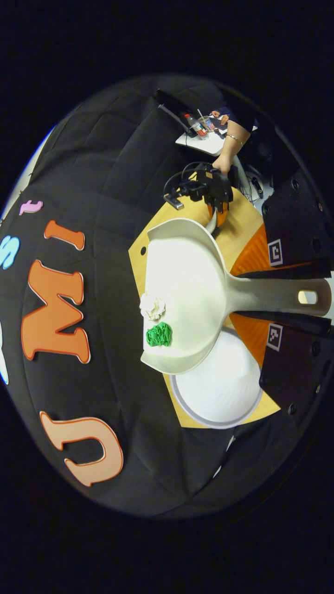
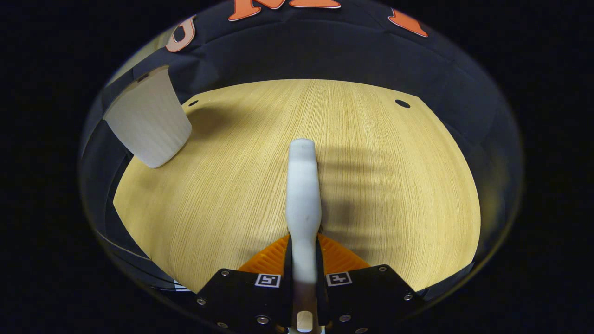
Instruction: Pick up the small broom and dustpan from the desktop, sweep the trash into the dustpan with the broom, and then empty the trash into the garbage bin.
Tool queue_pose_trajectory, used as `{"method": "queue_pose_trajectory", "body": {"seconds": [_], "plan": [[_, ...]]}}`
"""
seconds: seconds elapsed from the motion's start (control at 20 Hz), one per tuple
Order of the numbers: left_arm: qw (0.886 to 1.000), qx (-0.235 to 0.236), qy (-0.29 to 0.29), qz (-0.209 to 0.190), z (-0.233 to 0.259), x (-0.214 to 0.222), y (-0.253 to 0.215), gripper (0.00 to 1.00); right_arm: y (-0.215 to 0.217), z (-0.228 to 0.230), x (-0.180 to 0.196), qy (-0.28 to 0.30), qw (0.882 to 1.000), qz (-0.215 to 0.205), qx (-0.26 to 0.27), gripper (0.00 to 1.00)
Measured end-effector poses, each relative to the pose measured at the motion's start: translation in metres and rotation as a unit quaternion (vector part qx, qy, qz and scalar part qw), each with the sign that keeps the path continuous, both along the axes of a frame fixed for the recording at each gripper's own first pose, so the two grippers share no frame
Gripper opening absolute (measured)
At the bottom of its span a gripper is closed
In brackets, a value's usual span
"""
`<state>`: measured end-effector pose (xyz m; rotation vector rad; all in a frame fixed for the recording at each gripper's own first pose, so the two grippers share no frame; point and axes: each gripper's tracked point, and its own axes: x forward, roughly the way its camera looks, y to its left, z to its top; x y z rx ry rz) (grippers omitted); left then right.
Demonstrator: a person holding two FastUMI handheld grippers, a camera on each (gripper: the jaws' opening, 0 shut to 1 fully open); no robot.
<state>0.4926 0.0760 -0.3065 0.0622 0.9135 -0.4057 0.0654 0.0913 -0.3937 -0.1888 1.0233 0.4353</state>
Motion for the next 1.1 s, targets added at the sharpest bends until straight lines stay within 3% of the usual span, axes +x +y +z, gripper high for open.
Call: {"method": "queue_pose_trajectory", "body": {"seconds": [0.4, 0.7, 1.1], "plan": [[0.990, 0.124, 0.021, 0.056, -0.020, 0.010, 0.114, 0.31, 0.001, -0.001, 0.000, 0.006, 1.000, 0.004, -0.006, 0.21], [0.971, 0.235, 0.034, 0.020, -0.018, 0.003, 0.150, 0.31, 0.002, -0.002, 0.001, 0.007, 1.000, 0.007, -0.011, 0.21], [0.933, 0.355, 0.047, -0.027, -0.016, -0.002, 0.182, 0.30, 0.001, -0.002, 0.000, 0.003, 1.000, 0.003, -0.014, 0.20]]}}
